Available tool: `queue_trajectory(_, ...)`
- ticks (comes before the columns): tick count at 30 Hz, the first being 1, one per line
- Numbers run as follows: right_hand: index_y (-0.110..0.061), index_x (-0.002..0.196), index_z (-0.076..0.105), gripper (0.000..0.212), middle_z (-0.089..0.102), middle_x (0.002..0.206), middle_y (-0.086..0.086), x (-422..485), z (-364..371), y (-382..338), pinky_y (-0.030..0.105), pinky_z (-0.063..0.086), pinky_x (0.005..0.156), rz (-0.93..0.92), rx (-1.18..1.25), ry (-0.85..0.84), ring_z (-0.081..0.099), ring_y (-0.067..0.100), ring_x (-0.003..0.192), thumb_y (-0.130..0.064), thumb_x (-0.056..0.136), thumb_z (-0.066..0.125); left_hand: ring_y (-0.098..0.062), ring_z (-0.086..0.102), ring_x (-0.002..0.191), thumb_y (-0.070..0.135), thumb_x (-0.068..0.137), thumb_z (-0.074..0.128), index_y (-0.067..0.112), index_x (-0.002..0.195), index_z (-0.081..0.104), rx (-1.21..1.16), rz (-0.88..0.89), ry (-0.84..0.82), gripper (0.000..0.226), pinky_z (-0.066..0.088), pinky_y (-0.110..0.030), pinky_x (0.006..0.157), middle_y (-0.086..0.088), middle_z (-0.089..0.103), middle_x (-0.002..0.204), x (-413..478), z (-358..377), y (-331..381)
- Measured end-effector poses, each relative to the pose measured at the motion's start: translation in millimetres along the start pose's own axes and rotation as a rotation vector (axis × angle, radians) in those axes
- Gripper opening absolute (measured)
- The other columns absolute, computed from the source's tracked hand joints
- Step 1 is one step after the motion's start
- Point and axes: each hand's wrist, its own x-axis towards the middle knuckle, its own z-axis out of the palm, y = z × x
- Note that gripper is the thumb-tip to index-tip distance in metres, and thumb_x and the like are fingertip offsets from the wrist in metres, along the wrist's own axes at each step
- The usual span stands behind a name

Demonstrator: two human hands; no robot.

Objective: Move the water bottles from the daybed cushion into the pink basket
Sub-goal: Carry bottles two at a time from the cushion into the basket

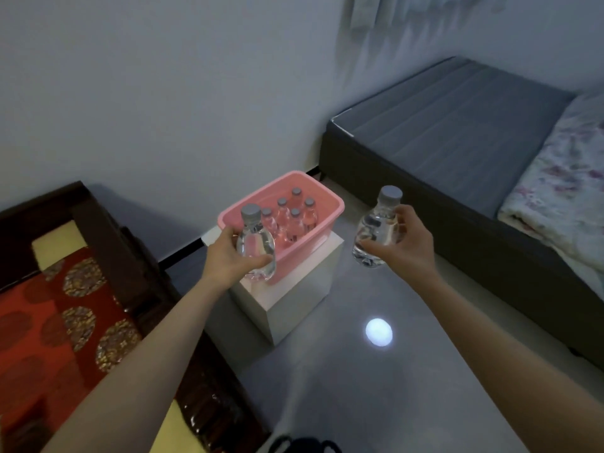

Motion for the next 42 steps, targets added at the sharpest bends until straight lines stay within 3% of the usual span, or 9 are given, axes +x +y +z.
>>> queue_trajectory(4, -0.028, 0.111, 0.046, 0.064, 0.056, 0.102, -0.008, 47.6, 15.6, 11.8, 0.024, 0.047, 0.078, -0.016, 0.041, -0.062, 0.057, 0.006, 0.09, -0.025, 0.061, 0.086, -0.014, 0.061, 0.089, 0.024, 0.061, 0.087, 0.019, 0.108, 0.05, -0.015, -0.048, 0.05, 0.061, 0.047, -0.023, 0.07, 0.001, 0.063, 0.102, 33.6, 18.4, -2.7)
queue_trajectory(8, -0.025, 0.112, 0.048, 0.065, 0.057, 0.1, -0.01, 98.1, 45.9, 19.9, 0.03, 0.051, 0.082, -0.04, 0.051, -0.16, 0.058, 0.006, 0.09, -0.026, 0.059, 0.086, -0.02, 0.062, 0.096, 0.028, 0.058, 0.088, 0.018, 0.112, 0.051, 0.003, -0.125, 0.097, 0.066, 0.053, -0.037, 0.082, 0.0, 0.063, 0.108, 71.7, 26.5, -14.1)
queue_trajectory(11, -0.031, 0.111, 0.05, 0.065, 0.06, 0.102, -0.013, 137.7, 74.9, 28.1, 0.037, 0.054, 0.085, -0.041, 0.071, -0.217, 0.061, 0.007, 0.091, -0.031, 0.058, 0.087, -0.018, 0.06, 0.094, 0.025, 0.062, 0.086, 0.016, 0.115, 0.049, -0.007, -0.154, 0.131, 0.066, 0.047, -0.026, 0.07, 0.003, 0.06, 0.105, 105.3, 29.0, -17.3)
queue_trajectory(15, -0.032, 0.103, 0.052, 0.06, 0.064, 0.1, -0.01, 171.8, 107.5, 42.1, 0.044, 0.055, 0.082, -0.017, 0.065, -0.272, 0.064, 0.009, 0.089, -0.033, 0.053, 0.086, -0.016, 0.06, 0.093, 0.028, 0.062, 0.086, 0.017, 0.112, 0.048, -0.022, -0.195, 0.163, 0.064, 0.043, -0.025, 0.072, 0.004, 0.06, 0.104, 137.9, 37.6, -27.1)
queue_trajectory(22, -0.033, 0.107, 0.052, 0.064, 0.065, 0.102, -0.011, 230.5, 165.5, 61.2, 0.035, 0.054, 0.078, 0.015, 0.031, -0.387, 0.063, 0.009, 0.09, -0.027, 0.053, 0.087, -0.006, 0.054, 0.077, 0.021, 0.064, 0.084, 0.015, 0.111, 0.044, 0.016, -0.324, 0.149, 0.062, 0.036, -0.011, 0.055, 0.005, 0.055, 0.098, 193.2, 52.3, -40.9)
queue_trajectory(26, -0.029, 0.107, 0.057, 0.062, 0.067, 0.1, -0.013, 245.5, 193.7, 86.0, 0.025, 0.053, 0.073, 0.08, 0.005, -0.486, 0.064, 0.003, 0.088, -0.029, 0.054, 0.088, -0.016, 0.058, 0.087, 0.025, 0.063, 0.084, 0.018, 0.116, 0.042, -0.003, -0.429, 0.202, 0.068, 0.044, -0.024, 0.068, 0.003, 0.057, 0.102, 210.3, 77.5, -55.5)
queue_trajectory(33, -0.031, 0.109, 0.06, 0.062, 0.06, 0.107, -0.012, 254.4, 242.6, 114.8, 0.03, 0.051, 0.078, -0.007, -0.168, -0.751, 0.061, 0.008, 0.093, -0.05, 0.051, 0.074, -0.014, 0.06, 0.096, 0.018, 0.064, 0.081, 0.025, 0.12, 0.045, -0.032, -0.502, 0.258, 0.067, 0.044, -0.024, 0.077, 0.007, 0.061, 0.111, 226.2, 121.9, -84.3)
queue_trajectory(37, -0.03, 0.106, 0.052, 0.056, 0.053, 0.111, -0.013, 256.1, 271.4, 128.8, 0.03, 0.048, 0.071, -0.133, -0.305, -0.885, 0.059, 0.013, 0.093, -0.039, 0.057, 0.078, -0.017, 0.06, 0.104, 0.029, 0.061, 0.076, 0.042, 0.112, 0.044, -0.02, -0.542, 0.37, 0.062, 0.048, -0.033, 0.09, 0.013, 0.064, 0.11, 238.0, 141.1, -101.8)
queue_trajectory(42, -0.021, 0.107, 0.05, 0.057, 0.053, 0.113, -0.001, 256.1, 317.4, 144.8, 0.032, 0.046, 0.069, -0.21, -0.369, -1.0, 0.058, 0.023, 0.094, -0.019, 0.059, 0.079, -0.007, 0.059, 0.086, 0.012, 0.065, 0.075, 0.022, 0.108, 0.053, -0.064, -0.629, 0.453, 0.05, 0.043, -0.014, 0.076, 0.008, 0.064, 0.099, 257.8, 162.8, -128.4)
